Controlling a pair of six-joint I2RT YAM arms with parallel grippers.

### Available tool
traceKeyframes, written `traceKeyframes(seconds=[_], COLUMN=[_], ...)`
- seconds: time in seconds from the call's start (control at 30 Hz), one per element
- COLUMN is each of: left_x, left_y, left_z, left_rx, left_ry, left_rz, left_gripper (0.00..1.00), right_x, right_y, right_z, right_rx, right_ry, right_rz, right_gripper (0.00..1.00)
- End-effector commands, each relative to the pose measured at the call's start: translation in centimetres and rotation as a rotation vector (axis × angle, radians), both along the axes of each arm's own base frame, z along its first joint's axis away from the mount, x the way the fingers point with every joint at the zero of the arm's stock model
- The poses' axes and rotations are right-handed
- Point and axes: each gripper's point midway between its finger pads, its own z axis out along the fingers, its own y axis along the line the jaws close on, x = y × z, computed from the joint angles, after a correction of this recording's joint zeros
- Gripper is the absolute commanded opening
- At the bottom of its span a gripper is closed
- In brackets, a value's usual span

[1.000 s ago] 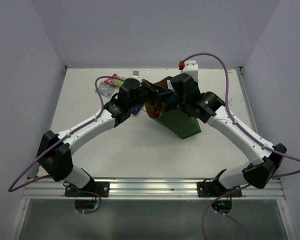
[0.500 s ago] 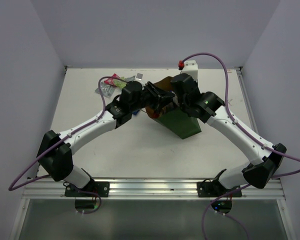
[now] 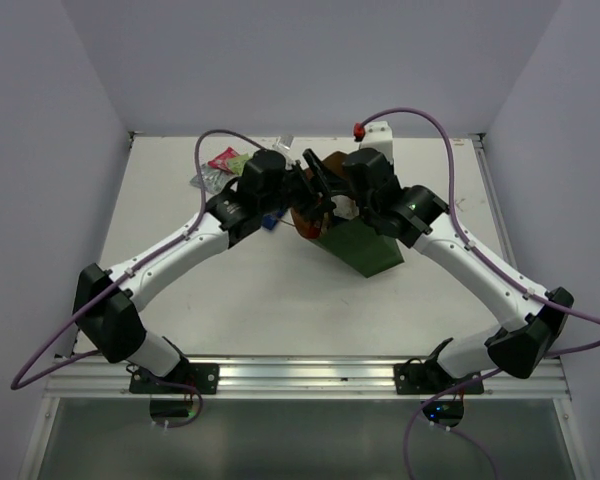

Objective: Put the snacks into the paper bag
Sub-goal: Place the snack in the paper bag, then pick up the snack from the center of the board.

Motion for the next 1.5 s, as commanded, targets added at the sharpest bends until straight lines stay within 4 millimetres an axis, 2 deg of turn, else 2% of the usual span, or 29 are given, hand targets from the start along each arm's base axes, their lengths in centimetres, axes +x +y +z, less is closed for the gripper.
traceKeyframes(seconds=[0.0, 0.03, 0.13, 0.37, 0.4, 0.47, 0.5, 0.53, 0.57, 0.6, 0.67, 0.7, 0.87, 0.9, 1.07, 1.1, 1.23, 1.33, 1.47], left_x=[0.5, 0.4, 0.6, 1.5, 1.6, 1.8, 1.9, 2.0, 2.2, 2.0, 1.9, 1.9, 2.0, 2.2, 3.0, 3.3, 4.1, 4.9, 6.2], left_y=[2.5, 3.2, 5.5, 11.8, 12.7, 14.7, 15.6, 16.9, 17.8, 18.4, 19.7, 20.1, 20.5, 20.5, 19.9, 19.9, 19.9, 19.9, 19.9], left_z=[4.7, 6.1, 7.6, 9.1, 8.4, 8.5, 7.4, 7.6, 7.2, 6.0, 5.2, 3.9, 0.5, -0.7, -4.1, -5.4, -8.1, -10.2, -12.6], left_rx=[0.141, 0.147, 0.201, 0.423, 0.466, 0.491, 0.521, 0.534, 0.555, 0.59, 0.616, 0.633, 0.648, 0.66, 0.65, 0.651, 0.631, 0.604, 0.571], left_ry=[-0.238, -0.272, -0.338, -0.437, -0.433, -0.441, -0.432, -0.436, -0.432, -0.417, -0.402, -0.375, -0.33, -0.311, -0.257, -0.238, -0.187, -0.155, -0.108], left_rz=[0.019, 0.036, 0.081, 0.182, 0.19, 0.229, 0.235, 0.267, 0.292, 0.291, 0.323, 0.328, 0.316, 0.309, 0.274, 0.272, 0.29, 0.332, 0.386], left_gripper=[0.79, 0.8, 0.82, 0.82, 0.82, 0.82, 0.82, 0.82, 0.83, 0.84, 0.86, 0.87, 0.92, 0.93, 0.97, 0.98, 0.98, 0.96, 0.93], right_x=[0.2, 0.2, 0.2, -0.3, -0.4, -0.9, -1.1, -1.5, -1.5, -1.5, -1.2, -1.1, -1.1, -1.1, -1.3, -1.4, -1.6, -1.5, -1.6], right_y=[0.4, 0.5, 0.8, 1.6, 1.8, 2.6, 2.9, 2.9, 2.9, 2.7, 1.6, 0.9, -1.1, -1.5, -3.6, -4.3, -5.7, -6.1, -5.6], right_z=[3.6, 3.7, 4.4, 4.4, 4.6, 5.7, 6.0, 6.3, 5.9, 5.8, 5.0, 4.8, 4.0, 4.2, 4.2, 4.4, 4.4, 3.9, 3.0], right_rx=[0.071, 0.067, 0.045, 0.035, 0.043, 0.074, 0.076, 0.061, 0.051, 0.041, -0.019, -0.035, -0.061, -0.057, -0.083, -0.091, -0.078, -0.073, -0.061], right_ry=[-0.125, -0.133, -0.161, -0.177, -0.181, -0.22, -0.23, -0.245, -0.242, -0.241, -0.215, -0.205, -0.197, -0.206, -0.208, -0.215, -0.231, -0.226, -0.211], right_rz=[0.046, 0.059, 0.114, 0.215, 0.228, 0.302, 0.334, 0.366, 0.369, 0.365, 0.313, 0.276, 0.154, 0.136, 0.006, -0.031, -0.119, -0.133, -0.098], right_gripper=[0.0, 0.0, 0.0, 0.0, 0.0, 0.0, 0.0, 0.0, 0.0, 0.0, 0.0, 0.0, 0.0, 0.0, 0.0, 0.0, 0.0, 0.0, 0.0])
